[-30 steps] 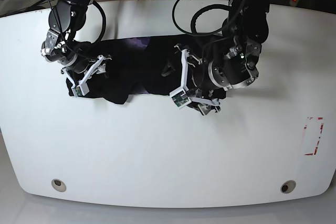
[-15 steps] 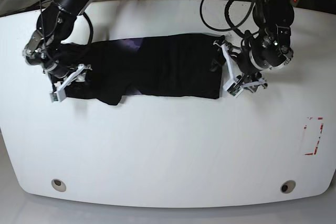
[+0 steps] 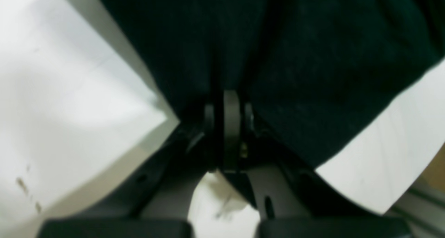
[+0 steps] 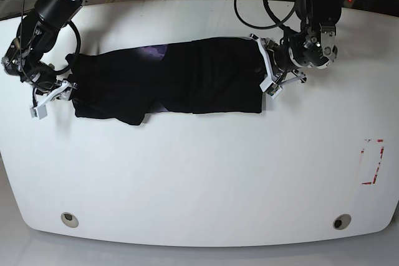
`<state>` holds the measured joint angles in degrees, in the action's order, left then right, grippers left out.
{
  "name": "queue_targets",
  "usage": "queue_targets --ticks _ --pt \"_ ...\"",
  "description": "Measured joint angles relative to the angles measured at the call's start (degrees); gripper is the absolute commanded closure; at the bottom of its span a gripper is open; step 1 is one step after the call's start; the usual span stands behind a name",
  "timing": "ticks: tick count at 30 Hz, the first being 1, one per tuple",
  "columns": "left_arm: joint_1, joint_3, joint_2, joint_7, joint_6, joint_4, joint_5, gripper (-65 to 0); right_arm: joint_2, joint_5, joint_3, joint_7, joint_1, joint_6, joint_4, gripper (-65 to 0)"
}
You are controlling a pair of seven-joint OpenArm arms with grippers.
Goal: Fold the T-shirt properly
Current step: 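Fold the strip end with the left gripper toward the right gripper, then fold the strip end with the right gripper toward the left gripper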
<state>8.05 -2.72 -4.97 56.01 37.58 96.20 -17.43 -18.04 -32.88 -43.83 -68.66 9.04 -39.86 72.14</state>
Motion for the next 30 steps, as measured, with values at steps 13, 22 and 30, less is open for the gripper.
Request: queue_targets --ticks 13,22,30 --pt "-0.31 0.09 0.33 -0.61 -0.02 -1.01 -0.28 0.0 4.63 -2.29 0.44 4.59 -2.05 -0.66 -3.43 -40.9" --pt "-0.5 0.13 0.33 -0.59 -0.09 -1.05 -0.17 0.0 5.68 -1.33 2.6 7.04 -2.97 -0.24 -3.58 0.0" --pt "-5.88 4.04 4.48 -0.57 -0.31 -6.54 0.28 0.0 1.6 0.9 2.43 4.66 -5.46 0.37 4.48 0.0"
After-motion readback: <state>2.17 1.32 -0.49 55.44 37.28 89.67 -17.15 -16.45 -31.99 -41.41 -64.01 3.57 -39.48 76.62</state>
